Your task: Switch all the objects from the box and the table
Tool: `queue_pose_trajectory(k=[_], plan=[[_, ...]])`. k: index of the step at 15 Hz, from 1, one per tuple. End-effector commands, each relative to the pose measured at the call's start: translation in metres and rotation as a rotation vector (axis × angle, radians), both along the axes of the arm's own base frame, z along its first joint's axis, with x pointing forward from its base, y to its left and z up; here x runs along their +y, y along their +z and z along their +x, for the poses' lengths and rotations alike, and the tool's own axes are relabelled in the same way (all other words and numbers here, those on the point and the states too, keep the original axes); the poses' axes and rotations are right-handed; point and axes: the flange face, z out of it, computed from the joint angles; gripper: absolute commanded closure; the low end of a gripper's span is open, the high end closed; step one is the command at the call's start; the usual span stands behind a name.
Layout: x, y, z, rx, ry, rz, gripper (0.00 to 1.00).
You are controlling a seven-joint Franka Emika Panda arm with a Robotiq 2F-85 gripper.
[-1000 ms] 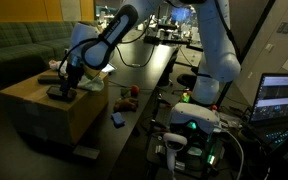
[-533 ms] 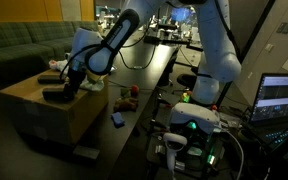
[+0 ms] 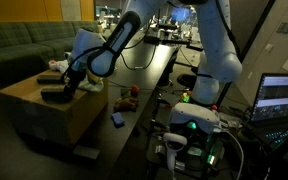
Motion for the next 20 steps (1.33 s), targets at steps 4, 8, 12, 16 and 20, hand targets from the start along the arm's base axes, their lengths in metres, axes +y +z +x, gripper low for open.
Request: queue_pose_trajectory(k=[4,8,12,16,20], plan=[[0.0,0.011,-0.002,-0.067,0.008,-0.001,0.78],[-0.006,0.019,-0.004,-0.058,0.022,-0.03,0.85],[-0.011,0.039,-0.017,-0.027,0.055,-0.061,0.85],[-0.017,0.064,-0.052,0.077,0.139,-0.095,0.85],[-0.037,0.067,-0.096,0.256,0.237,-0.153,0.85]])
